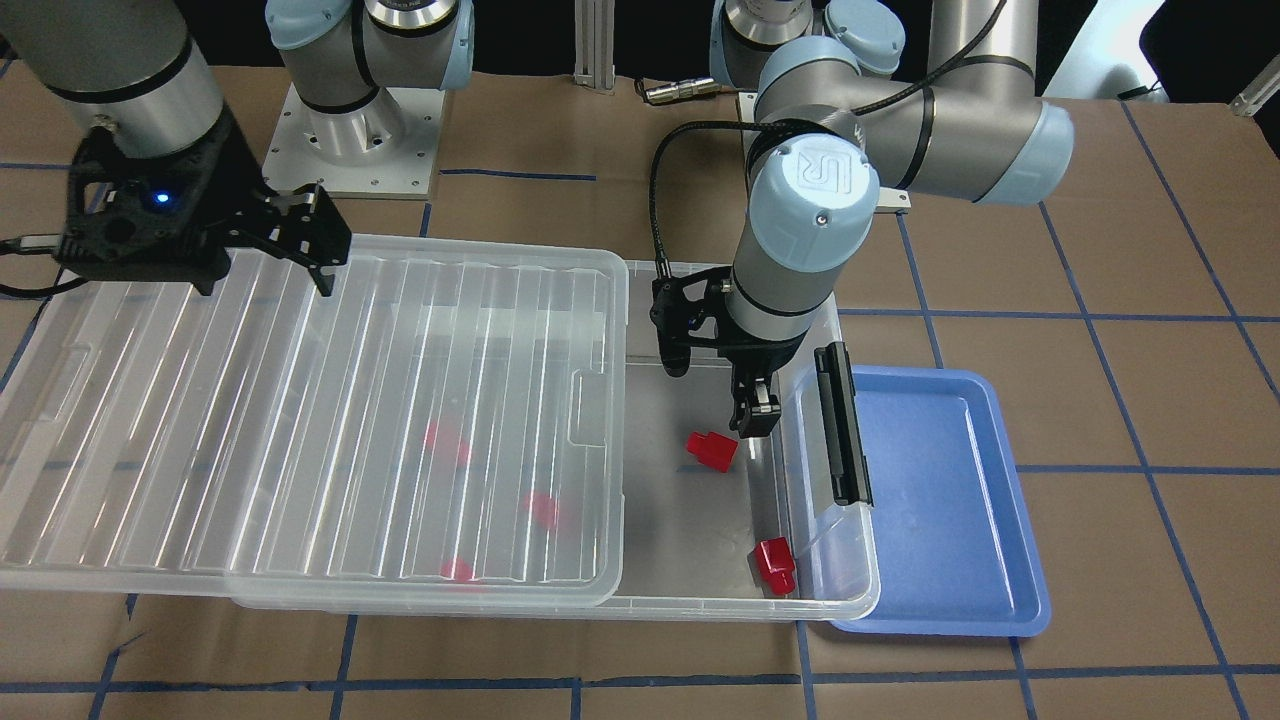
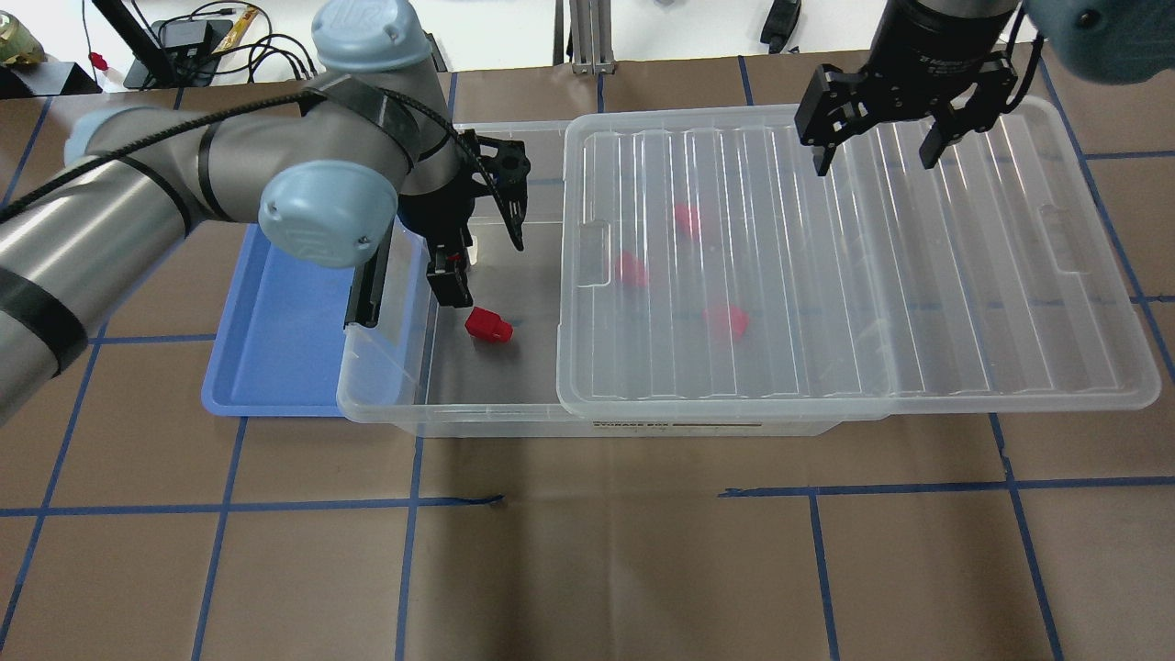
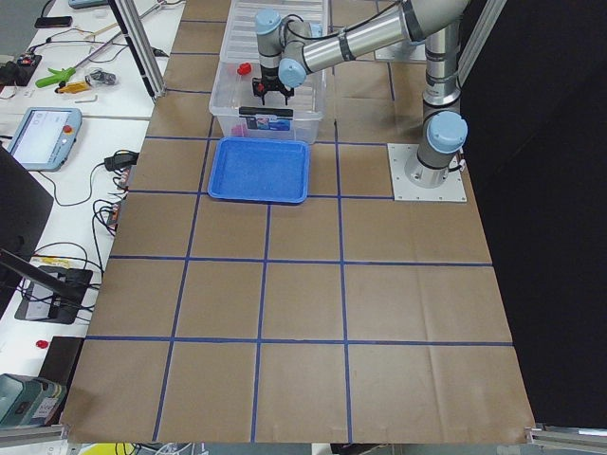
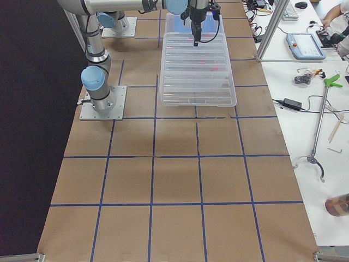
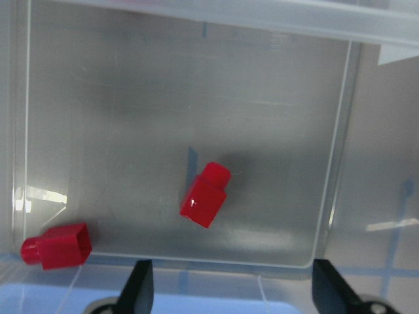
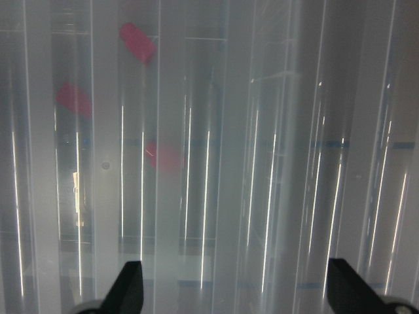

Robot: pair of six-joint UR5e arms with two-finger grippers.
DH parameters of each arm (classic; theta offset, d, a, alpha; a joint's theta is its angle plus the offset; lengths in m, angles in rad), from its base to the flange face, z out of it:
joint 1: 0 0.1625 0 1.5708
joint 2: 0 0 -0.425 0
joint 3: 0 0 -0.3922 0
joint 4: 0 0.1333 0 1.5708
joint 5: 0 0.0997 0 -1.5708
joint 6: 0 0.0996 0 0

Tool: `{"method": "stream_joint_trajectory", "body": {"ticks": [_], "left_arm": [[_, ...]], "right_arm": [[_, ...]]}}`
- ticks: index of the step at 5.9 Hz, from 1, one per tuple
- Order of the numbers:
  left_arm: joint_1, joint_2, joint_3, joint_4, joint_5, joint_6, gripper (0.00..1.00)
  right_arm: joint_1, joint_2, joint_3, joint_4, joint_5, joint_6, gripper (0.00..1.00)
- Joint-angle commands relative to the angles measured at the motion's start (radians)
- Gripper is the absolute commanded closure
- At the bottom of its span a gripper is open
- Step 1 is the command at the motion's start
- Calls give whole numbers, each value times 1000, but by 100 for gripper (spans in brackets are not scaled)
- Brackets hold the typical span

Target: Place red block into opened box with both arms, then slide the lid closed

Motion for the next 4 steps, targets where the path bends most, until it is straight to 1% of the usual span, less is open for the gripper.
{"method": "stream_joint_trajectory", "body": {"ticks": [1, 2, 3, 4], "left_arm": [[6, 58, 181, -304, -7, -164, 12], [17, 62, 227, -333, -5, -256, 8], [53, 68, 220, -336, -1, -332, 8], [72, 77, 237, -326, -8, -522, 7]], "right_arm": [[-211, 10, 3, -5, -7, -217, 0], [-316, 10, 21, -3, -8, -238, 0], [-410, 10, 68, -31, -5, -302, 0], [-487, 17, 118, -152, -43, -383, 0]]}}
